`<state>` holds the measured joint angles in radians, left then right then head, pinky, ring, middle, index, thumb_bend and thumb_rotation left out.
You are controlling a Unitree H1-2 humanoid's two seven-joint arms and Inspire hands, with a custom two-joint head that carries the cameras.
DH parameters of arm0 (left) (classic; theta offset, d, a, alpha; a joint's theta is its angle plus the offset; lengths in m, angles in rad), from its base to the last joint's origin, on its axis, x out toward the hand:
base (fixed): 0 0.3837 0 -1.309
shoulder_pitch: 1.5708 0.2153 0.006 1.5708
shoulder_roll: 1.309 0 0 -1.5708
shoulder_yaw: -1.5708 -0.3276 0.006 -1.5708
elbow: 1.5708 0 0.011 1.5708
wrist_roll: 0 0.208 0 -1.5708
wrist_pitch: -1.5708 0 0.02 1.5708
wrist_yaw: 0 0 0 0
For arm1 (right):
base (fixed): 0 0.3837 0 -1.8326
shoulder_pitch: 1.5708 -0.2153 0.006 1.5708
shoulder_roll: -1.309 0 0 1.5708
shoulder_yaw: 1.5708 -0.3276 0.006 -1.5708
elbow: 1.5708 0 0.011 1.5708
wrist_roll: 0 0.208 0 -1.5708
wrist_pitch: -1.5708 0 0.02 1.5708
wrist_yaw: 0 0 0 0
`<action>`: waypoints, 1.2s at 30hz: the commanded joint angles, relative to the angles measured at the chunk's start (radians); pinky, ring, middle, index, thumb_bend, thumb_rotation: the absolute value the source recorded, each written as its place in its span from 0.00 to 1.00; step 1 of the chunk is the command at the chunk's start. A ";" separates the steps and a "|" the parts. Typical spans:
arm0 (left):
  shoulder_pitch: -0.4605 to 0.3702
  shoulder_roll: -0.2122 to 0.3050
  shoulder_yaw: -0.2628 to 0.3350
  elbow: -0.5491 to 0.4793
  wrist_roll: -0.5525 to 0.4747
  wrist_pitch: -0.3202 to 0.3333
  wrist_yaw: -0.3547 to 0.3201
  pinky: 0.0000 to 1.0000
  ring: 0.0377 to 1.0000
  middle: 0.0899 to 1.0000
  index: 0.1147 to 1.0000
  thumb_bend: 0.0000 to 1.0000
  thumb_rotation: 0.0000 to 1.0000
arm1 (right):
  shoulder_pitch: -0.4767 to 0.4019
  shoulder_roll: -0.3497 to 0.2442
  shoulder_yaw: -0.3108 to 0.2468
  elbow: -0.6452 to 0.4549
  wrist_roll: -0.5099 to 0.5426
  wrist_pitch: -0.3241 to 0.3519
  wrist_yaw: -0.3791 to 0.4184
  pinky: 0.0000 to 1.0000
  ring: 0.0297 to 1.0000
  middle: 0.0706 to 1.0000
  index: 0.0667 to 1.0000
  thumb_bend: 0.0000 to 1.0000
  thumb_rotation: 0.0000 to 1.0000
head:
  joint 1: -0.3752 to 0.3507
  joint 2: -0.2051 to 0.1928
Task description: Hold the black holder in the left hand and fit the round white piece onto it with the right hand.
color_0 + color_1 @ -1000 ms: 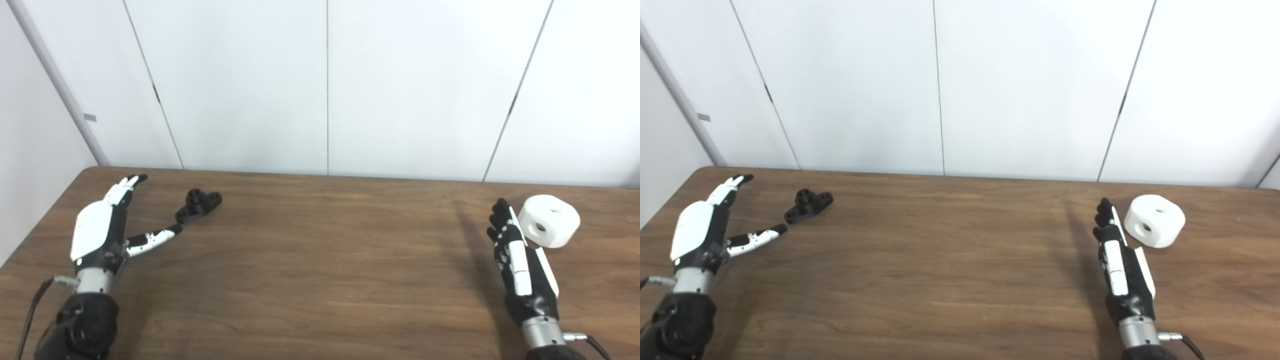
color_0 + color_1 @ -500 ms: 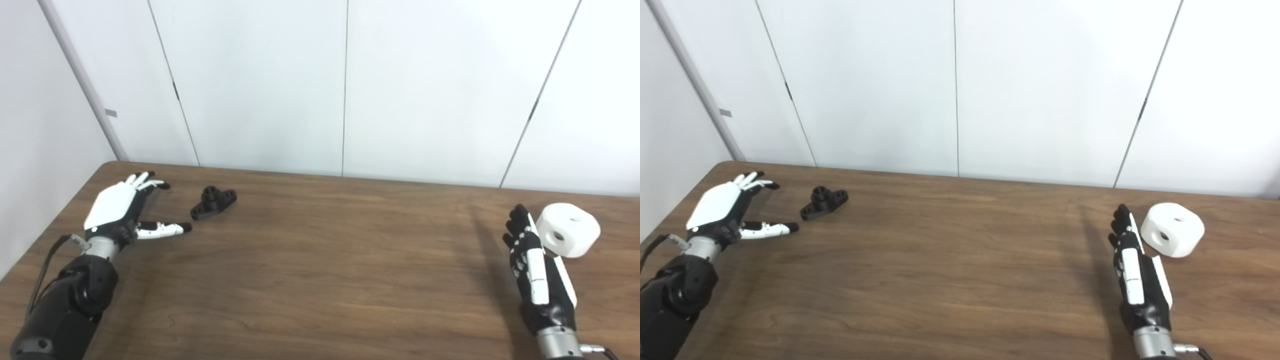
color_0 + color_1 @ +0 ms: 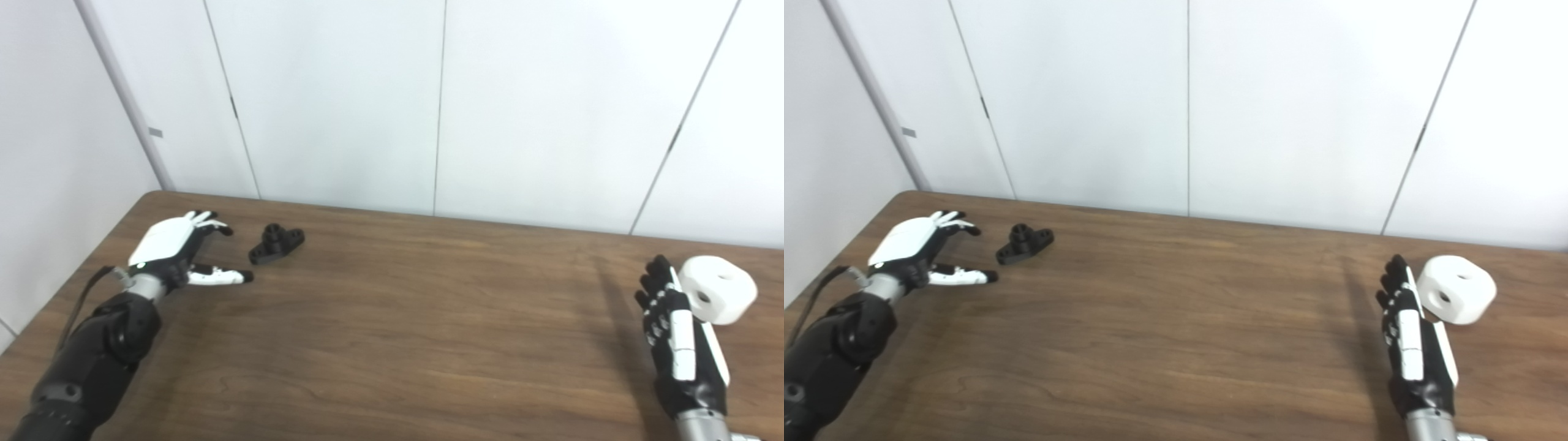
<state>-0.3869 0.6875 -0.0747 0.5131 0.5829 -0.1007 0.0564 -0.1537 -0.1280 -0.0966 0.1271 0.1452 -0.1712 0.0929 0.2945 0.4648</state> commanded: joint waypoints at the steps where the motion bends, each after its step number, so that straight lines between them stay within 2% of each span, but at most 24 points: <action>1: -0.050 0.036 -0.001 -0.004 0.002 -0.017 0.008 1.00 1.00 0.94 0.74 1.00 0.56 | 0.023 -0.008 -0.010 0.014 0.025 -0.026 0.016 1.00 1.00 1.00 1.00 0.44 1.00 | 0.018 -0.004; 5: -0.059 0.030 -0.009 -0.002 -0.003 -0.003 0.004 1.00 1.00 0.94 0.74 1.00 0.54 | 0.027 -0.015 -0.017 0.000 0.036 -0.021 0.022 1.00 1.00 1.00 1.00 0.42 1.00 | 0.031 0.003; 10: -0.060 0.028 -0.003 0.005 -0.012 0.016 0.005 1.00 1.00 0.93 0.75 1.00 0.56 | 0.036 -0.019 -0.015 -0.022 0.035 -0.015 0.023 1.00 1.00 1.00 1.00 0.47 1.00 | 0.030 0.012; 14: -0.068 0.032 -0.008 0.034 -0.016 -0.003 0.008 1.00 1.00 0.93 0.75 0.99 0.59 | 0.039 -0.018 -0.014 -0.034 0.043 -0.014 0.024 1.00 1.00 1.00 1.00 0.45 1.00 | 0.031 0.017; 19: -0.075 0.025 -0.014 0.047 -0.031 -0.009 -0.018 1.00 1.00 0.93 0.75 0.96 0.54 | 0.046 -0.017 -0.015 -0.053 0.043 -0.009 0.017 1.00 1.00 1.00 1.00 0.46 1.00 | 0.040 0.016; 26: -0.104 0.018 -0.055 0.082 -0.011 -0.009 -0.008 1.00 1.00 0.91 0.74 0.97 0.51 | 0.062 -0.015 -0.018 -0.098 0.055 0.019 0.015 1.00 1.00 1.00 1.00 0.50 1.00 | 0.042 0.020; 31: -0.121 0.016 -0.071 0.103 -0.017 -0.009 -0.015 1.00 1.00 0.91 0.73 0.95 0.45 | 0.066 -0.013 -0.016 -0.124 0.053 0.017 0.013 1.00 1.00 1.00 1.00 0.50 1.00 | 0.035 0.020; 36: -0.137 0.012 -0.087 0.128 -0.018 -0.021 -0.009 1.00 0.99 0.91 0.72 0.96 0.45 | 0.071 -0.010 -0.015 -0.150 0.049 0.033 0.007 1.00 1.00 1.00 1.00 0.53 1.00 | 0.029 0.022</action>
<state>-0.4759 0.6809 -0.1599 0.6343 0.5572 -0.0984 0.0308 -0.0698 -0.1389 -0.1071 0.0179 0.1889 -0.1253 0.1013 0.3252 0.4847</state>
